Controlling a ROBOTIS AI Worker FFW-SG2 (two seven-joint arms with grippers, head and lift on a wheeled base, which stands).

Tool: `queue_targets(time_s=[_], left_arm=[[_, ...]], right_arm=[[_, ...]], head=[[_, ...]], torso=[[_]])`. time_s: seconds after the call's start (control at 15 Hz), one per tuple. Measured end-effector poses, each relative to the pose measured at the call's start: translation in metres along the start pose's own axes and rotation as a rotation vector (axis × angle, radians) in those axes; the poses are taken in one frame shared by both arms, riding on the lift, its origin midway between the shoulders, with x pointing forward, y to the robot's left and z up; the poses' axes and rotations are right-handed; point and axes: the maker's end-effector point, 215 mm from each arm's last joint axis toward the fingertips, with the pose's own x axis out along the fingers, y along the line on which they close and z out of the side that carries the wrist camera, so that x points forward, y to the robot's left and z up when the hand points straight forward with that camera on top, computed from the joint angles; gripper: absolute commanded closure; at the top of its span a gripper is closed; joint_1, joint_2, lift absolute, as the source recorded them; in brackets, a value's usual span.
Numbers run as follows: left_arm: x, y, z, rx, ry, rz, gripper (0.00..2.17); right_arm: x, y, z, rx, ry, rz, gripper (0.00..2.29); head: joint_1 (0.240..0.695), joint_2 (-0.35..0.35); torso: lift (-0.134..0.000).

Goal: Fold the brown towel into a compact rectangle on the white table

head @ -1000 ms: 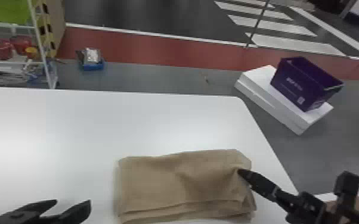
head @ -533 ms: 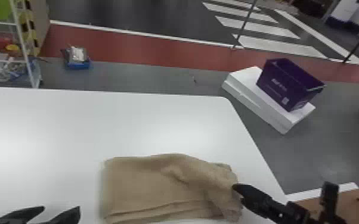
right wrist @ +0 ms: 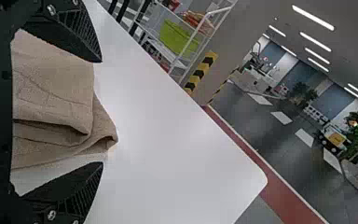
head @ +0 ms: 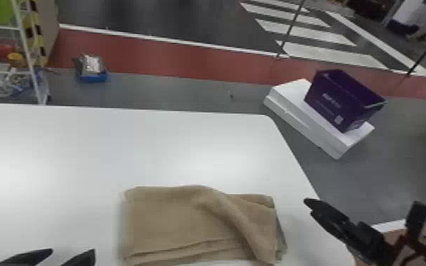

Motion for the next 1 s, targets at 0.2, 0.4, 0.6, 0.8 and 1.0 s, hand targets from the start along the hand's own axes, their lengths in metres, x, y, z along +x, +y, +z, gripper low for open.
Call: queue_targets(time_s=[0.2, 0.4, 0.6, 0.8, 1.0], left_arm=[[0.003, 0.000, -0.003, 0.003, 0.009, 0.001, 0.04], [0.005, 0.001, -0.006, -0.003, 0.017, -0.001, 0.04], [0.005, 0.001, -0.007, -0.004, 0.018, -0.002, 0.04], [0.006, 0.001, -0.006, -0.003, 0.015, -0.003, 0.04], [0.007, -0.001, -0.005, -0.001, 0.016, -0.010, 0.04]], right_arm=[[0.013, 0.000, -0.007, -0.023, 0.007, 0.019, 0.38], [0.028, 0.005, -0.014, -0.016, 0.041, 0.022, 0.41], [0.033, 0.008, -0.034, 0.042, 0.106, 0.018, 0.41], [0.028, 0.006, -0.047, 0.078, 0.130, 0.015, 0.50], [0.031, 0.005, -0.053, 0.088, 0.145, 0.013, 0.50]], head=[[0.695, -0.350], [0.695, -0.350], [0.695, -0.350], [0.695, -0.350], [0.695, -0.350]], torso=[[-0.123], [-0.123], [-0.123], [-0.123], [-0.123]])
